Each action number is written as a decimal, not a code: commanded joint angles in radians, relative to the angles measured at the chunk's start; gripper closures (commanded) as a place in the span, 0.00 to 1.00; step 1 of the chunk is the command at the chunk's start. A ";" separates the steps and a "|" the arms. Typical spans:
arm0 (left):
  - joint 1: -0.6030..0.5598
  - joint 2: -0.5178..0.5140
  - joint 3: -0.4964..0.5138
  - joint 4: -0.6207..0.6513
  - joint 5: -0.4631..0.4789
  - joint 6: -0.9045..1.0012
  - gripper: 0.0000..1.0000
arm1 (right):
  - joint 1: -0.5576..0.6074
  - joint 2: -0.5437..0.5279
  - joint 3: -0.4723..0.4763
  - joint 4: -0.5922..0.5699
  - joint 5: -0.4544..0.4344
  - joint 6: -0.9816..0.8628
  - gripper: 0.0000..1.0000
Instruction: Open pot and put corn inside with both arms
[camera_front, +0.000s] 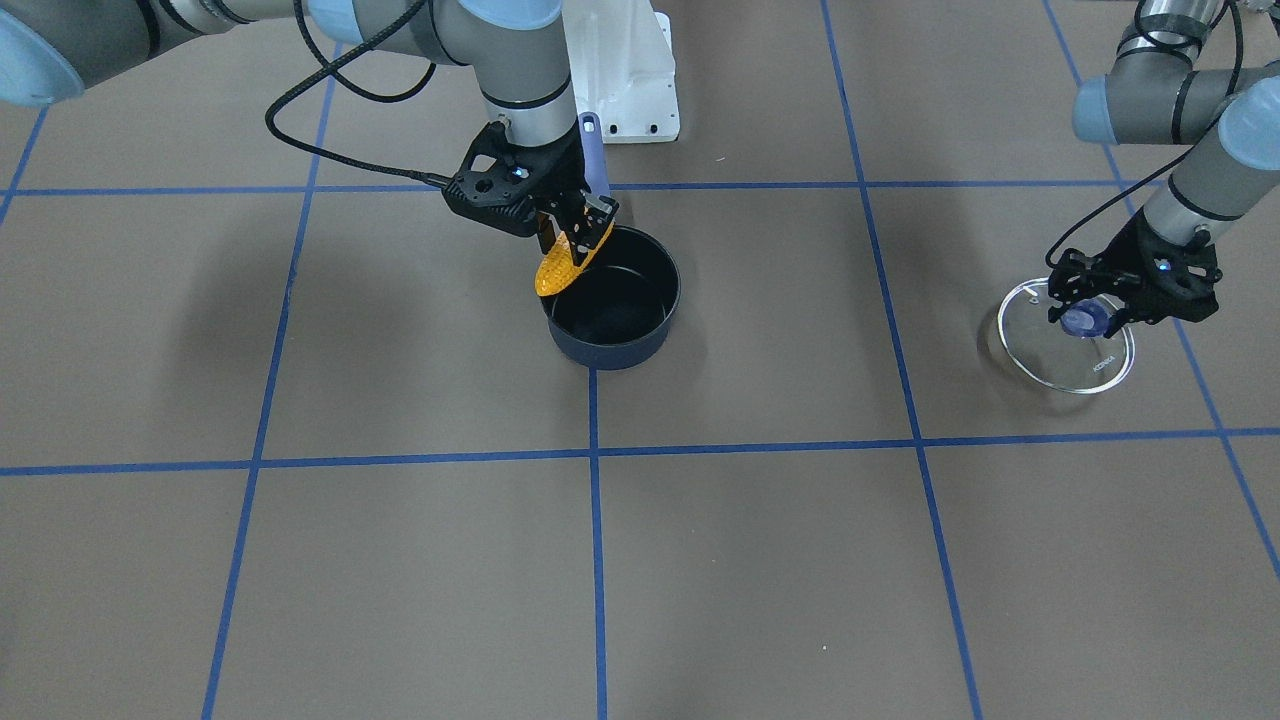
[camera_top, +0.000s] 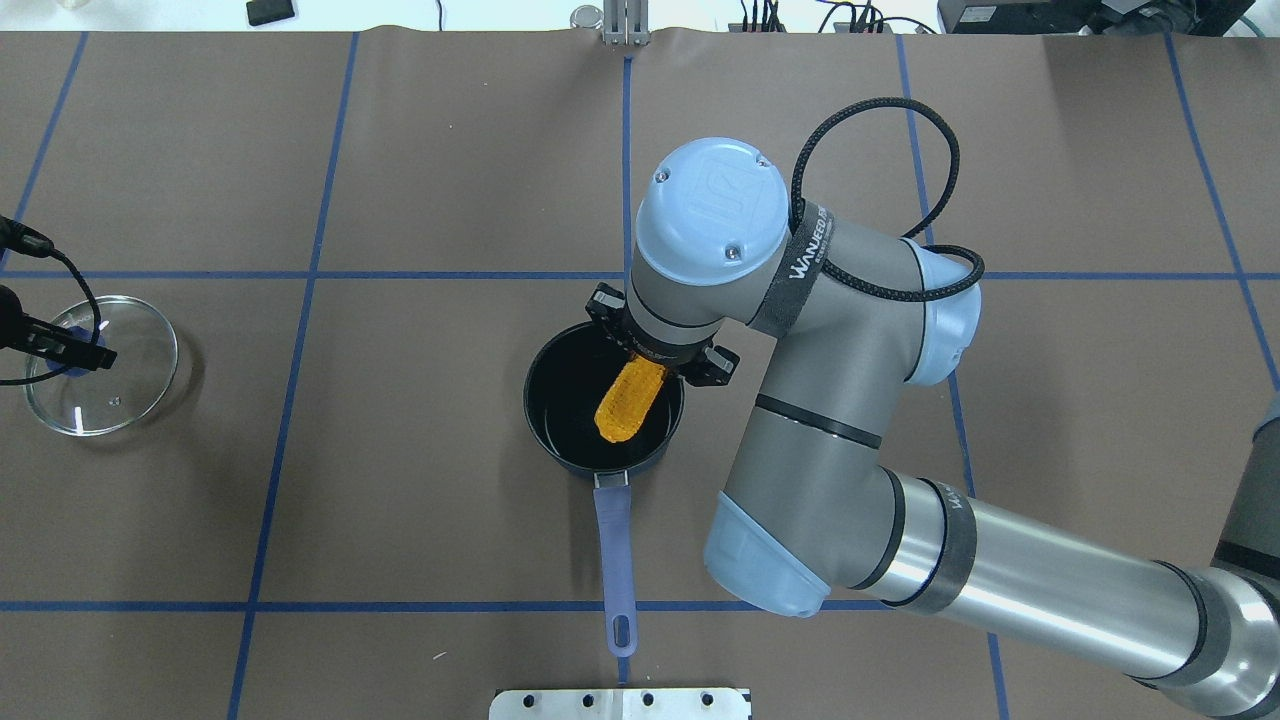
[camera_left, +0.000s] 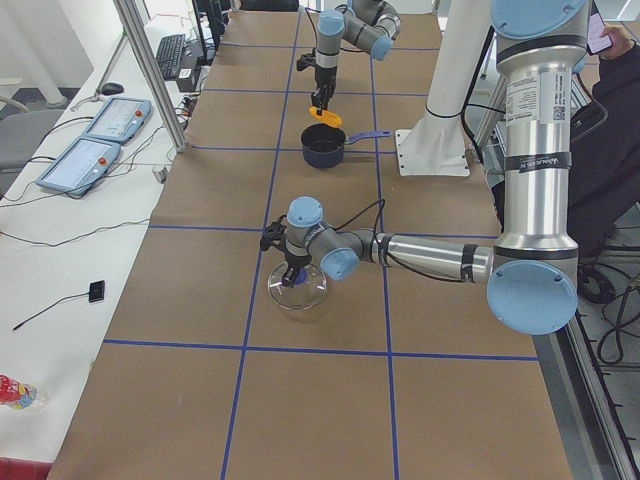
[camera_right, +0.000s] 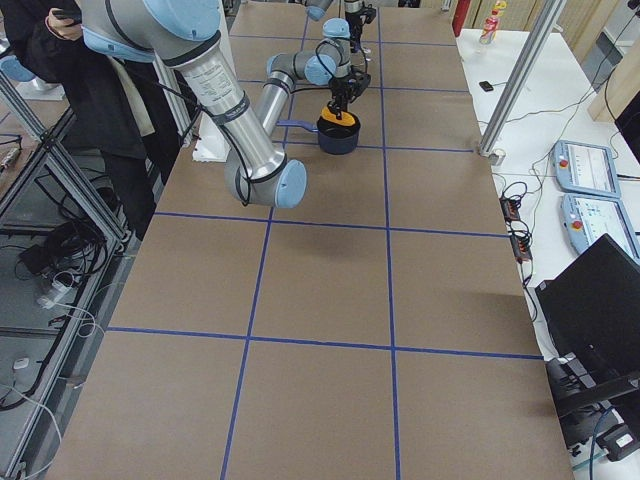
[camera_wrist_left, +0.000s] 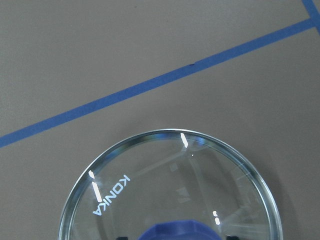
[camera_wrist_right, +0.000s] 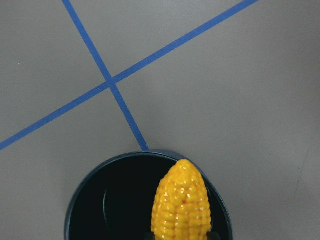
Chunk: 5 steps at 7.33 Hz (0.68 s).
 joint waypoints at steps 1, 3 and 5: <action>0.000 -0.001 0.000 -0.001 0.002 0.002 0.03 | -0.027 0.010 -0.026 0.006 -0.030 0.007 0.67; -0.002 0.000 -0.014 -0.001 -0.004 0.004 0.02 | -0.038 0.010 -0.056 0.041 -0.035 0.007 0.67; -0.008 0.008 -0.031 -0.002 -0.042 0.004 0.02 | -0.040 0.011 -0.105 0.101 -0.045 0.005 0.67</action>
